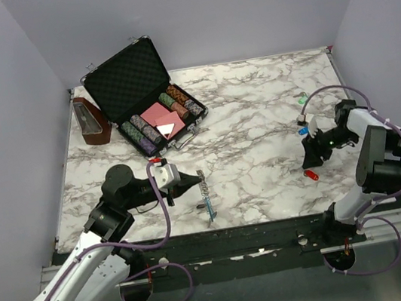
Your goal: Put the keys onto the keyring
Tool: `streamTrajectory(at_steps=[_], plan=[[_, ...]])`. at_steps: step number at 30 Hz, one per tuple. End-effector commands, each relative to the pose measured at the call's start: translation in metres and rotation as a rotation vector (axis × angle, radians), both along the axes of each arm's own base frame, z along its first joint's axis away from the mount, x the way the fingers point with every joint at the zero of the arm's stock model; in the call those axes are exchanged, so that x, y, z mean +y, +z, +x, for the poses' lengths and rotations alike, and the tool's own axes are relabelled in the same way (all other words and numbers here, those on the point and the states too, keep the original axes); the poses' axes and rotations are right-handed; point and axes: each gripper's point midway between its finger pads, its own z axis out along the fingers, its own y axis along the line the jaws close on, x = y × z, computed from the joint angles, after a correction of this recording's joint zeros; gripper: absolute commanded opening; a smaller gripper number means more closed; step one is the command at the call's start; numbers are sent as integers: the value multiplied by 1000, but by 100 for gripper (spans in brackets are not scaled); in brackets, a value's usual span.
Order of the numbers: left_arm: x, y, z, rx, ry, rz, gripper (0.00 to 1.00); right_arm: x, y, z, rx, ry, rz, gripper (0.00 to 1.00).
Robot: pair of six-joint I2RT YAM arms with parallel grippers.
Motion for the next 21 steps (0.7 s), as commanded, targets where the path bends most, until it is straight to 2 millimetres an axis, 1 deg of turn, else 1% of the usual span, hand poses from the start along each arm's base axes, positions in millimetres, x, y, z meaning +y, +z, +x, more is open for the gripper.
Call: streamTrajectory(at_steps=[1,3,6,9,14,21], plan=[[-1,9,-5,-35,-36,-12,0,-8,-11,-9,44,-26,3,52],[-1,9,-4,-32,-35,-11,0,-7,-12,-12,56,-23,20,50],[-2,8,-5,-27,-39,-9,0,-5,-12,-14,55,-16,33,49],[-2,7,-4,-22,-38,-5,0,-3,-14,-14,59,-15,47,45],[-2,6,-3,-24,-36,-3,0,-1,-19,-19,84,-3,59,41],[-2,5,-3,-17,-38,0,0,-1,-20,-19,80,1,61,38]])
